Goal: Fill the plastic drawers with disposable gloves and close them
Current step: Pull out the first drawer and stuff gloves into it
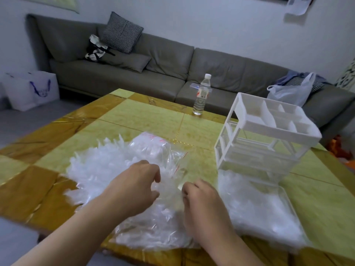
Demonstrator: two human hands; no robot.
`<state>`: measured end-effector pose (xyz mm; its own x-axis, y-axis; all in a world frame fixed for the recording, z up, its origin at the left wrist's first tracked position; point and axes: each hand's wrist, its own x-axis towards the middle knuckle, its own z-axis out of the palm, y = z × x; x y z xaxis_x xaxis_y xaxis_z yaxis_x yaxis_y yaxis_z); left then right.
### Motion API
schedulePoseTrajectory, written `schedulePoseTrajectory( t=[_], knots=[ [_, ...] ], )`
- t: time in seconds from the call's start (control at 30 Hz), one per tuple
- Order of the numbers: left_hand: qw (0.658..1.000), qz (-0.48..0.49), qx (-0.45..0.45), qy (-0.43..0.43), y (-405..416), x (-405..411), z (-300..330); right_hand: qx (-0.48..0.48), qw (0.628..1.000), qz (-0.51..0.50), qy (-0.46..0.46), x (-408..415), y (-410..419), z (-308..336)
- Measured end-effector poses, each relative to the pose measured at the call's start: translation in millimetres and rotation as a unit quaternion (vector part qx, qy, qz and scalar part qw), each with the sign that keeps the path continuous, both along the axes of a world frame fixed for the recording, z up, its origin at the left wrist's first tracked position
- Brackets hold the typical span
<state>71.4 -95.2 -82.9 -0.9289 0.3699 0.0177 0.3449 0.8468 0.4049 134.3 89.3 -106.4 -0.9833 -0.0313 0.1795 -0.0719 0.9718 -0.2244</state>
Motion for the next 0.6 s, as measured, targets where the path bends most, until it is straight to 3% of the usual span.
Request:
schedulePoseTrajectory(
  t=[0.17,0.3,0.5,0.6],
  knots=[
    [0.985,0.082,0.154,0.019,-10.8,-5.2,16.9,-0.158,0.985,-0.013,0.064,1.2,14.9,9.0],
    [0.965,0.127,0.226,0.021,-11.1,-3.3,23.4,-0.344,0.937,-0.052,-0.015,3.3,28.4,25.0],
    [0.965,0.120,0.232,0.003,-0.5,0.7,17.4,-0.293,0.950,-0.079,-0.073,-1.3,33.0,21.3],
    [0.924,0.159,0.342,0.062,-0.4,3.8,29.9,-0.354,0.931,-0.087,-0.014,-2.3,45.5,34.3]
  ],
)
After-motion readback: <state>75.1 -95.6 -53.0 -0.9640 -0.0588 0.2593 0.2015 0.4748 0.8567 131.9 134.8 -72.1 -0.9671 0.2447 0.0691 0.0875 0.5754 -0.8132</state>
